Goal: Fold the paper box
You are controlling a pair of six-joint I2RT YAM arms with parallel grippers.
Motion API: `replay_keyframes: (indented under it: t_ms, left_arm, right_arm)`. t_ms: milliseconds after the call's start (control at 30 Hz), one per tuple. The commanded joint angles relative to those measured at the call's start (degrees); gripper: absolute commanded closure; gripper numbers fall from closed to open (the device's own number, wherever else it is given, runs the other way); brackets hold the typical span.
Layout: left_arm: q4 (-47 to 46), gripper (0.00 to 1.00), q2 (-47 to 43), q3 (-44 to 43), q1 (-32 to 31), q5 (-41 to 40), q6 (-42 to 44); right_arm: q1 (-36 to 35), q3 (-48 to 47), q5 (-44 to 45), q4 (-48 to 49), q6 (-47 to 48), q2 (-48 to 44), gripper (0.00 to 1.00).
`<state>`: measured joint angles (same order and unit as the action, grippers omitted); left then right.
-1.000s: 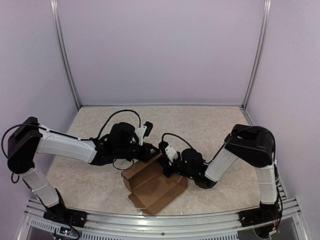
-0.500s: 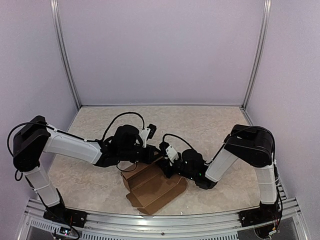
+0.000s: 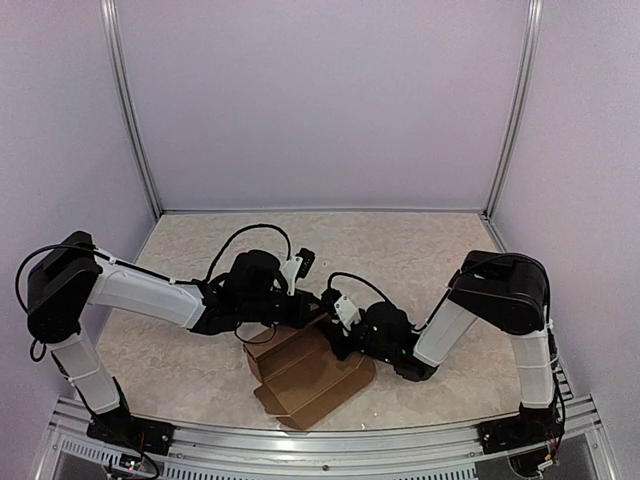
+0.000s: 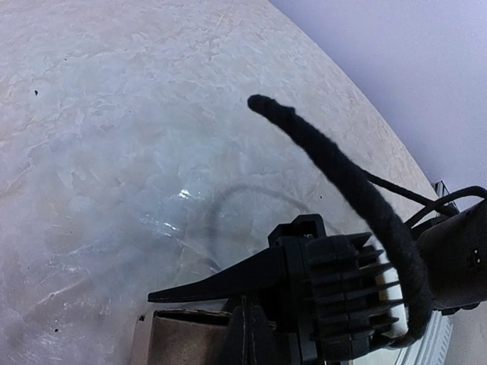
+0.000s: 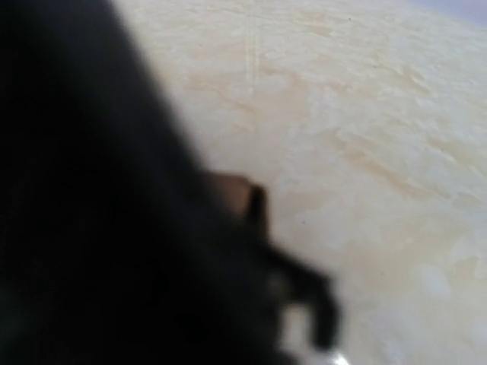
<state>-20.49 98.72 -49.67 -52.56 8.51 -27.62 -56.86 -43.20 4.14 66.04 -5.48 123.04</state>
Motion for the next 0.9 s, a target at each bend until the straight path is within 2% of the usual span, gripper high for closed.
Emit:
replay_keyframes:
  t_ms: [0, 33, 333, 633, 867]
  left_arm:
    - [1.94, 1.00, 0.45, -0.87, -0.17, -0.65, 0.46]
    - [2.02, 1.00, 0.43, -0.87, -0.18, -0.61, 0.46]
    - [2.71, 1.00, 0.17, -1.10, -0.07, -0.65, 0.59]
    - [2.74, 1.00, 0.40, -1.33, -0.09, -0.61, 0.55]
    - [2.78, 1.00, 0.36, -1.24, 0.05, -0.69, 0.55]
  right_arm:
    - [-0.18, 0.35, 2.06, -0.42, 0.20, -1.62, 0.95]
    - [-0.31, 0.15, 2.23, -0.35, 0.20, -1.56, 1.00]
    - [-2.38, -1.74, 5.80, 0.21, 1.52, -0.31, 1.00]
    - [-2.61, -1.31, 6.99, 1.18, 1.69, -1.47, 0.83]
    - [-2.71, -1.60, 7.97, 2.20, 2.12, -1.54, 0.83]
